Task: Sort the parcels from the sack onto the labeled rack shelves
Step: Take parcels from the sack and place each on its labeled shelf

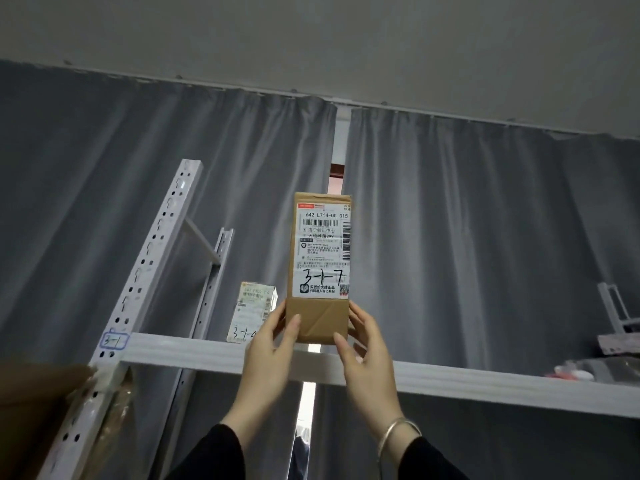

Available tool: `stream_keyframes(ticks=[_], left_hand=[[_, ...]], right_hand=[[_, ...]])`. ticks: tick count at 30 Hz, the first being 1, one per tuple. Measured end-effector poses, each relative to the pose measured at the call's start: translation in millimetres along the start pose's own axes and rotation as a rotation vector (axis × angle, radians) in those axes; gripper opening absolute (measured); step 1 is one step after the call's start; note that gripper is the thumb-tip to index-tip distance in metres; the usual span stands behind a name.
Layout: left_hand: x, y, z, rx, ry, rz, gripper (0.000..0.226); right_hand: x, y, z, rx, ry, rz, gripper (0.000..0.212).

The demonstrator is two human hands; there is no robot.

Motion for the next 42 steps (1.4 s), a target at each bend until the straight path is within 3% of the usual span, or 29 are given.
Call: stream_keyframes(ticks=[5,14,21,25,34,38,42], left_hand=[[-27,4,34,-0.076,0.009,-0.026,0.038],[-55,1,105,-0.300,0.031,0.084,0.041],[-89,-3,137,-0.786,0.005,0.079,0.038],[-97,-14,143,-0.949,0.015,0.133,0.038],[-124,-40,157,-0.983,0.099,0.216,0.008],[-123,-39,163,-0.947,0.154,0.203,0.021],[-121,-36,160,-0.963,0.140,0.162,0.018]], right_hand=[[-23,-22,-31,0.093,-0.034,0.021,0.038],[-55,-53,-117,0.360,-0.165,0.004,0.040],[-84,-70,-157,0.523,-0.237,0.043,0.040],[-101,-70,-171,0.694,-0.318,0.100,0.036],[-133,-92,-197,0.825,-0.421,0.284,0.024],[-135,-108,-207,0.847,-0.435,0.412,0.035],[-137,-109,-208,0.849,-0.405,0.419,0.041]])
Point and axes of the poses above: each hand's wrist, its own x-axis away from the middle knuckle, its own y-axis out of the back of the hand, z = x × y, the point moved 9 cm from there along -x, towards the middle knuckle, and after that the axes turned 3 degrees about -z, right-handed, at the moved point
